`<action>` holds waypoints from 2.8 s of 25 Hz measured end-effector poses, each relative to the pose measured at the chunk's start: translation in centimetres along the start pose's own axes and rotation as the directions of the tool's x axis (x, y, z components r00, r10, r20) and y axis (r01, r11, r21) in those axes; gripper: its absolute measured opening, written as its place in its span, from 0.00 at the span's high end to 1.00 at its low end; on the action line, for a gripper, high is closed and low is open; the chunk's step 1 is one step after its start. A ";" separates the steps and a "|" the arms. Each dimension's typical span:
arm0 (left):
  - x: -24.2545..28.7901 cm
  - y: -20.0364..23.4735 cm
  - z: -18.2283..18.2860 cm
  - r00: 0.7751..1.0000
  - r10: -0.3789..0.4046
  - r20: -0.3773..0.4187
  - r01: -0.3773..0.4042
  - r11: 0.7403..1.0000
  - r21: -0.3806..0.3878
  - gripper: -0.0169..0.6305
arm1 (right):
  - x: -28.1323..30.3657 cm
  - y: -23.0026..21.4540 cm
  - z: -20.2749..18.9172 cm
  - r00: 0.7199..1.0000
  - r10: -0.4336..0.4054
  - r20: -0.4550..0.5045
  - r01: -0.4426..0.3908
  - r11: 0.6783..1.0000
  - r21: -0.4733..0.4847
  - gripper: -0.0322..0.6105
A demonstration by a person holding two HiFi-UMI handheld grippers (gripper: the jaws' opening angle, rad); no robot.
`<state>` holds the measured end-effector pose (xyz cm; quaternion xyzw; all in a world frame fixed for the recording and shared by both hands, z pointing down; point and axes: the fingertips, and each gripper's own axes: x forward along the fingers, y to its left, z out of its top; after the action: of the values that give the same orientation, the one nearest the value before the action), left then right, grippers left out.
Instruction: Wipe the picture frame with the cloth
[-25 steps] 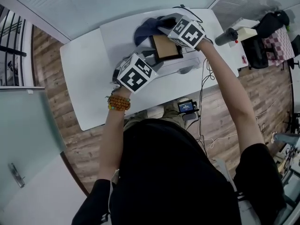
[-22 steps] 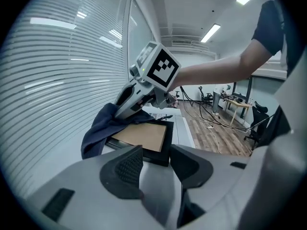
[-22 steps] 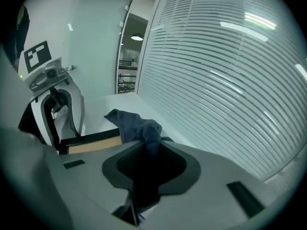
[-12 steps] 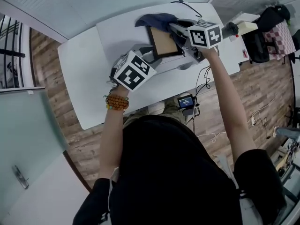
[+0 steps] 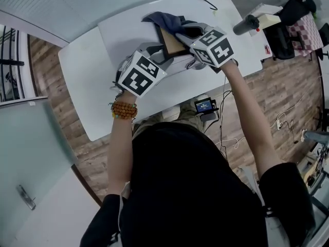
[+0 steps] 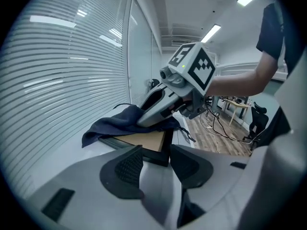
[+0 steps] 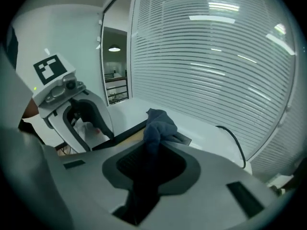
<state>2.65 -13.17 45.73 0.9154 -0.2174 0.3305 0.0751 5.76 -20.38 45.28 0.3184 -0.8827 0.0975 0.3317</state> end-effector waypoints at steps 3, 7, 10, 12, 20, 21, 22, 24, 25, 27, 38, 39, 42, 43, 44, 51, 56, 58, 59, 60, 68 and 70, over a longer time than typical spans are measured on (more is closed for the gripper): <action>0.0 0.0 0.0 1.000 0.003 -0.001 -0.003 1.000 0.006 0.70 | -0.5 1.7 -0.6 1.000 0.029 -0.005 -0.030 0.999 -0.018 0.85; 0.0 -0.1 0.3 1.000 0.012 -0.001 -0.012 1.000 0.013 0.70 | -1.3 3.8 -1.2 0.998 0.035 -0.056 -0.043 0.989 -0.141 0.85; 0.1 -0.6 0.2 1.000 -0.008 -0.001 0.008 1.000 0.013 0.70 | -2.1 4.4 -1.0 0.992 0.068 -0.106 -0.095 0.957 -0.276 0.85; 0.2 -0.6 0.3 1.000 -0.017 0.009 0.017 1.000 0.007 0.70 | -2.5 2.1 1.4 0.999 0.030 -0.039 -0.039 0.962 -0.270 0.85; 0.0 -0.4 0.2 1.000 -0.001 -0.007 0.001 1.000 0.014 0.70 | 1.9 -5.5 1.2 0.989 -0.123 -0.080 0.118 0.991 -0.069 0.84; 0.0 -0.4 0.3 1.000 0.001 -0.003 -0.001 1.000 0.015 0.70 | 2.0 -5.5 1.1 0.988 -0.140 -0.068 0.136 0.989 -0.056 0.84; 0.0 -0.3 0.4 1.000 0.001 0.000 -0.001 1.000 0.016 0.70 | 1.8 -5.5 1.0 0.986 -0.156 -0.061 0.153 0.987 -0.052 0.84; 0.0 -0.2 0.4 1.000 0.000 0.005 0.000 1.000 0.012 0.70 | 1.5 -4.9 0.8 0.982 -0.174 -0.068 0.169 0.983 -0.076 0.84; -0.1 -0.2 0.3 1.000 -0.001 0.005 0.001 1.000 0.008 0.70 | 1.3 -4.5 0.6 0.982 -0.171 -0.075 0.165 0.983 -0.083 0.84; -0.2 -0.2 0.2 1.000 0.000 0.004 0.000 1.000 0.003 0.70 | 0.7 -3.6 0.1 0.986 -0.146 -0.083 0.141 0.988 -0.064 0.84; -0.2 0.3 0.1 1.000 -0.009 0.002 0.009 1.000 -0.007 0.70 | -1.3 3.0 -2.2 0.984 0.035 -0.172 -0.059 0.989 -0.133 0.85; -0.1 0.2 0.0 1.000 -0.007 0.002 0.007 1.000 -0.021 0.70 | -1.2 3.4 -2.2 0.980 0.055 -0.189 -0.084 0.985 -0.149 0.85; 0.2 -0.5 0.0 1.000 -0.026 -0.007 0.026 0.999 -0.048 0.70 | -1.3 3.8 -2.3 0.969 0.128 -0.212 -0.164 0.973 -0.162 0.85; 0.2 -0.6 0.1 0.999 -0.033 -0.009 0.033 0.998 -0.047 0.70 | -1.3 3.8 -2.3 0.965 0.158 -0.208 -0.193 0.968 -0.159 0.85; 0.3 -0.5 0.3 0.999 -0.037 -0.006 0.037 0.998 -0.045 0.71 | -1.3 3.8 -2.2 0.960 0.187 -0.207 -0.222 0.962 -0.158 0.85; 0.5 -0.8 0.5 1.000 -0.026 0.006 0.027 0.999 -0.047 0.70 | -0.5 6.0 -1.8 0.890 0.337 -0.308 -0.419 0.872 -0.255 0.85; 0.4 -0.3 0.8 0.999 0.036 0.028 -0.035 0.999 -0.019 0.70 | -0.2 6.3 -0.9 0.883 0.350 -0.313 -0.446 0.834 -0.325 0.85; 0.4 -0.5 1.1 0.994 0.095 0.049 -0.095 0.995 0.005 0.70 | -0.5 6.1 -0.7 0.900 0.355 -0.253 -0.427 0.833 -0.352 0.85; 0.6 -0.7 1.2 0.991 0.122 0.058 -0.123 0.992 0.017 0.71 | -0.7 5.8 -0.7 0.908 0.366 -0.203 -0.417 0.837 -0.355 0.85; 0.7 -0.9 1.4 0.988 0.144 0.064 -0.145 0.989 0.024 0.71 | -1.0 5.6 -0.8 0.910 0.388 -0.146 -0.414 0.844 -0.341 0.85; -2.1 0.0 1.7 0.901 0.370 0.226 -0.345 0.928 -0.144 0.75 | -11.6 0.6 3.2 0.661 0.552 0.509 -0.652 0.758 0.025 0.85; -4.9 -1.0 3.0 0.815 0.470 0.339 -0.407 0.880 -0.244 0.77 | -15.6 -1.2 3.7 0.576 0.500 0.647 -0.640 0.768 -0.022 0.85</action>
<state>1.47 -11.43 40.32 0.8781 -0.4591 0.1324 0.0252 13.55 -14.97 32.34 0.0628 -0.9790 0.1838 -0.0625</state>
